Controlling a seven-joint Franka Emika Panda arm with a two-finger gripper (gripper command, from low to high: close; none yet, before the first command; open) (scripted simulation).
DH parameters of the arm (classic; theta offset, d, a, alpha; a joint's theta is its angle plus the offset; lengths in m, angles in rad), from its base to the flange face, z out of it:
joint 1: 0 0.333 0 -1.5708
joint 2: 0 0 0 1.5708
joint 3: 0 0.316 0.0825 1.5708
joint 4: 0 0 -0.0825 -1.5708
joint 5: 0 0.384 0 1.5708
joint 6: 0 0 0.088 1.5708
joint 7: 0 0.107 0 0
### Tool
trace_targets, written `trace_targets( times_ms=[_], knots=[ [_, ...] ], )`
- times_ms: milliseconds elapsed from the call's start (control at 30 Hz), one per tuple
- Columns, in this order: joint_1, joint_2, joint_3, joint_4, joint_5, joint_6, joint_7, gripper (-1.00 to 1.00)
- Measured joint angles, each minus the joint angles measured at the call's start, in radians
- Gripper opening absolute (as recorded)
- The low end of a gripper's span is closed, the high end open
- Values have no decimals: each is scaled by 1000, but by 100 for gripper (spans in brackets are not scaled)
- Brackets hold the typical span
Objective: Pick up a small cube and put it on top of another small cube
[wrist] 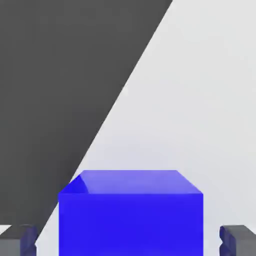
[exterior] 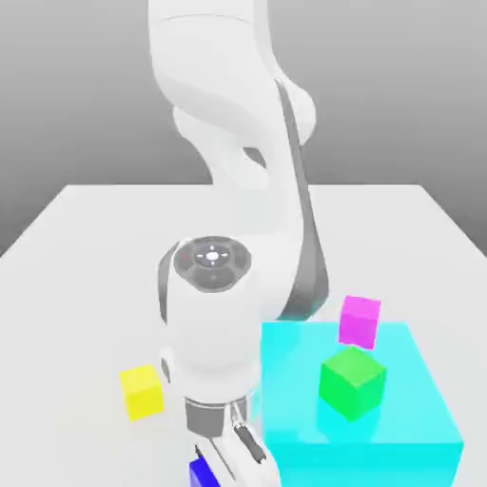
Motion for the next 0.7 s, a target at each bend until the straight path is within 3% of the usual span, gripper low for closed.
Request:
trace_targets(
  times_ms=[167,467,700],
  knots=[
    [-4,-15,6,-3,7,-12,-4,-100],
    [-23,-304,40,20,44,-214,-24,-100],
    [75,-519,106,-8,127,-374,59,-100]
  ],
)
